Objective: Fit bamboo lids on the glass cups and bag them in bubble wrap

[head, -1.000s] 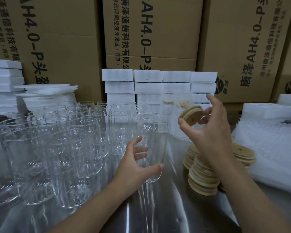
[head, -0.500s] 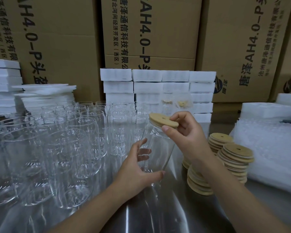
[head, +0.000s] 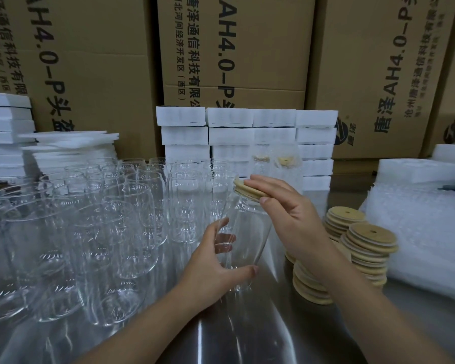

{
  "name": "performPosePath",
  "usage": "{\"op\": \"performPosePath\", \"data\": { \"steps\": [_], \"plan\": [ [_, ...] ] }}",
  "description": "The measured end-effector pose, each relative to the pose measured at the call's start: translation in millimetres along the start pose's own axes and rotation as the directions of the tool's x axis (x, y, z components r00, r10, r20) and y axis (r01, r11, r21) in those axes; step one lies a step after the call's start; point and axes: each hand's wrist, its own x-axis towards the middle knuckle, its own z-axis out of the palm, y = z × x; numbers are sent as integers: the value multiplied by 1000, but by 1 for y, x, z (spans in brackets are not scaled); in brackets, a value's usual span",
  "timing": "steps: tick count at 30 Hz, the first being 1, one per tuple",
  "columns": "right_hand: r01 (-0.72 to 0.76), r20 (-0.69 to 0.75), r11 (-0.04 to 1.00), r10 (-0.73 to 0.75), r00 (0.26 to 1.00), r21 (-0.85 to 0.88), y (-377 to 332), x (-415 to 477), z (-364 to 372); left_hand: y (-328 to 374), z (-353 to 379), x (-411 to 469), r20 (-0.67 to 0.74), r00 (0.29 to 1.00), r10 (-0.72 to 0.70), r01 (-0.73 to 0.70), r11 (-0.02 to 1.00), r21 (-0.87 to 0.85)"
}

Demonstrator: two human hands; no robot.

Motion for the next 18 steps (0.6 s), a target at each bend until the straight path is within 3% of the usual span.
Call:
{"op": "performPosePath", "data": {
  "steps": [12, 18],
  "plan": [
    [-2, 8, 1000, 2, 1000, 5, 2, -5, 5, 2, -1, -1, -5, 1000, 10, -10, 1000, -12],
    [164, 9, 950, -167, 986, -265, -1, -4, 8, -1, 0, -2, -15, 1000, 23, -23, 999, -22]
  ]
}}
